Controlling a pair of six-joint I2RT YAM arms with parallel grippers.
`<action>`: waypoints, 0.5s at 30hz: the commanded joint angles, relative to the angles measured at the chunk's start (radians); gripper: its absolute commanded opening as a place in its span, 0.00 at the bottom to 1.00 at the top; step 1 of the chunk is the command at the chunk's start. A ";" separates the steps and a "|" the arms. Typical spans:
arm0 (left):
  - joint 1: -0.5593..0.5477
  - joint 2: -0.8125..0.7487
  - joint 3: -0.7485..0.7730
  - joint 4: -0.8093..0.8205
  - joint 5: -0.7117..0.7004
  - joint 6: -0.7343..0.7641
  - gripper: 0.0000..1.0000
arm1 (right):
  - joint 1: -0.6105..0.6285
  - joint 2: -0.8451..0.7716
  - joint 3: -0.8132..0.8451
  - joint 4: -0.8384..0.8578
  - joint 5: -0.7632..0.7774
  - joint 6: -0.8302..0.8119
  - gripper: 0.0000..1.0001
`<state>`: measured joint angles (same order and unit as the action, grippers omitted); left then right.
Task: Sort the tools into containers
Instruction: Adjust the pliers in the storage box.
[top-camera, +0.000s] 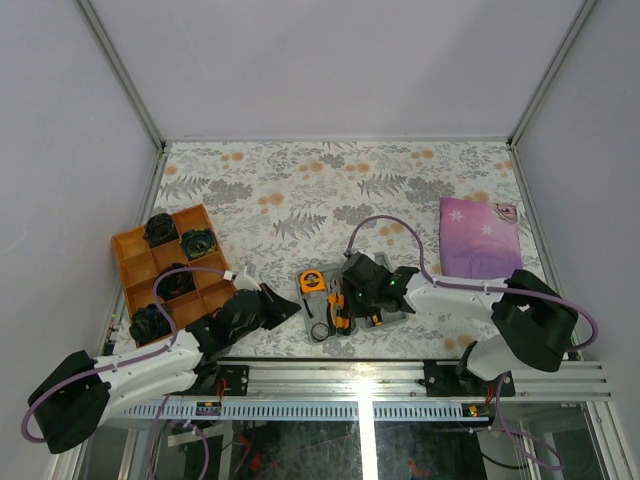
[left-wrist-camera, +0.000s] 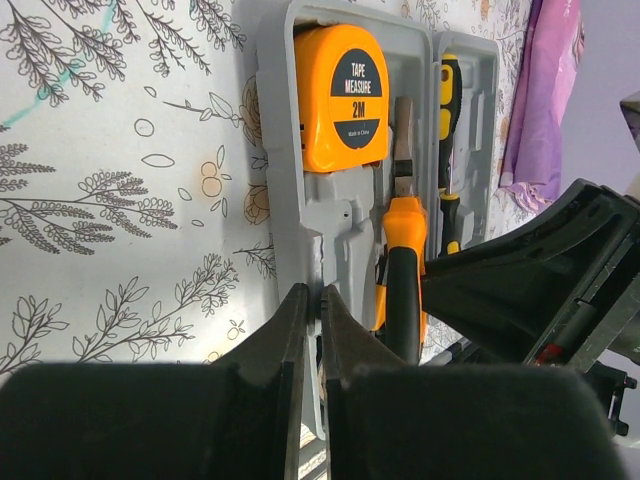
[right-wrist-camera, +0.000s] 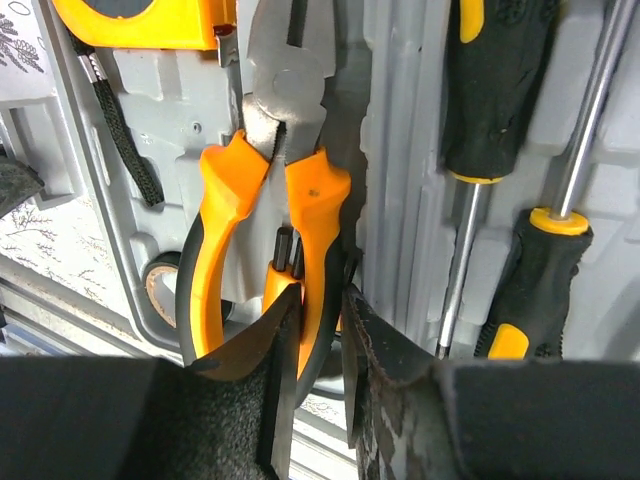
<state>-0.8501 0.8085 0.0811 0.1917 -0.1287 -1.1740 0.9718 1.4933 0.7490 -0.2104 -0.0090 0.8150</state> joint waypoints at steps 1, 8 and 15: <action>-0.008 0.001 -0.007 0.000 -0.021 0.005 0.00 | 0.007 -0.084 0.007 0.007 0.059 -0.022 0.16; -0.008 -0.029 0.007 -0.059 -0.050 0.008 0.00 | 0.004 -0.265 -0.029 0.027 0.163 -0.037 0.02; -0.004 -0.038 0.077 -0.179 -0.105 0.052 0.01 | -0.070 -0.329 -0.005 -0.165 0.277 -0.151 0.00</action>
<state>-0.8513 0.7738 0.1070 0.1043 -0.1638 -1.1667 0.9493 1.2068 0.7147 -0.2916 0.1589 0.7372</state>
